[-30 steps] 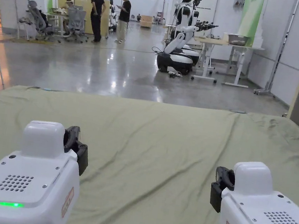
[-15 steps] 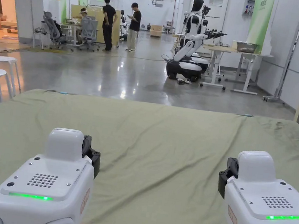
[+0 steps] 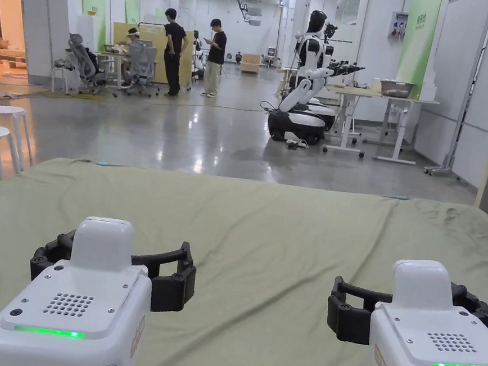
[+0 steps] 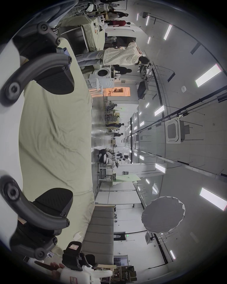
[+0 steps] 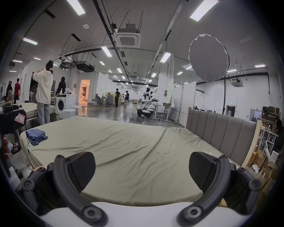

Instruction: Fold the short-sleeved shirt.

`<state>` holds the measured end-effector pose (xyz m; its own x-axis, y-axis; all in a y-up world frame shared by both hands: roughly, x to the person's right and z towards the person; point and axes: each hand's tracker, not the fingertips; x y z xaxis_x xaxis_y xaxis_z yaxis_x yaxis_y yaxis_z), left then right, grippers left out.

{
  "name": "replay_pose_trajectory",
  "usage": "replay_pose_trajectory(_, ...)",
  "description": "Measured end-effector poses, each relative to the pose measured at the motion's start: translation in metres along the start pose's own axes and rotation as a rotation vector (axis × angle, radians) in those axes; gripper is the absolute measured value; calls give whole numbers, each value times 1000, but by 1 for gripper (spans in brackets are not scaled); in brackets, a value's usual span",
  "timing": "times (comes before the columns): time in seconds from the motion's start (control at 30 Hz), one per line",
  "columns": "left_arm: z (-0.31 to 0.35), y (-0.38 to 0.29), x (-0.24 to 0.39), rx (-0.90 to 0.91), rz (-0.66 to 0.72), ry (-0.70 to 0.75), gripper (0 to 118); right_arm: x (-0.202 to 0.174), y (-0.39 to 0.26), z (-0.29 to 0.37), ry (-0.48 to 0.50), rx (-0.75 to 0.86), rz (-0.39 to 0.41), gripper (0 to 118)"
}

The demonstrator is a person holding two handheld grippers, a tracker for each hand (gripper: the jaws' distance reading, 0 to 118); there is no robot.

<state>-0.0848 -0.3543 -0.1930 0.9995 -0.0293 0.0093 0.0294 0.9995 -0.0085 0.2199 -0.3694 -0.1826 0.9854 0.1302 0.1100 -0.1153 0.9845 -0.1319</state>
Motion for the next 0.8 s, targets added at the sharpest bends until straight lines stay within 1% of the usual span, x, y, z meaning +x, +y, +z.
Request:
replay_pose_trajectory(0.1,1,-1,1,3,1,-12,118,2,4,-4,-5,-30,-16,118)
replay_pose_trajectory(0.23,-2,-1,4,5,19,-39,118,5,7,-4,42,-28,-70,118)
replay_pose_trajectory(0.3,-4,-2,6,-17,36,-53,118,1,10,-2,23,-22,-64,118)
replay_pose_trajectory(0.33,-5,-2,7,-25,43,-58,118,0,11,0,7,-17,-47,118)
replay_pose_trajectory(0.4,-6,0,10,-30,44,-65,118,-3,13,1,4,-9,-35,118)
replay_pose_trajectory(0.47,-4,-1,11,-27,37,-72,118,-4,16,2,11,-10,-51,118)
replay_pose_trajectory(0.57,-3,-1,11,-22,38,-83,118,-3,21,-3,12,-75,-74,118)
replay_pose_trajectory(0.6,-3,-1,11,-22,43,-86,118,0,23,-2,20,-72,-87,118)
replay_pose_trajectory(0.67,-3,1,11,-26,54,-93,118,7,25,1,59,-53,-157,118)
replay_pose_trajectory(0.73,0,1,8,-25,63,-96,118,15,29,7,105,-48,-204,118)
replay_pose_trajectory(0.8,-1,2,8,-20,66,-92,118,17,31,11,111,-39,-221,118)
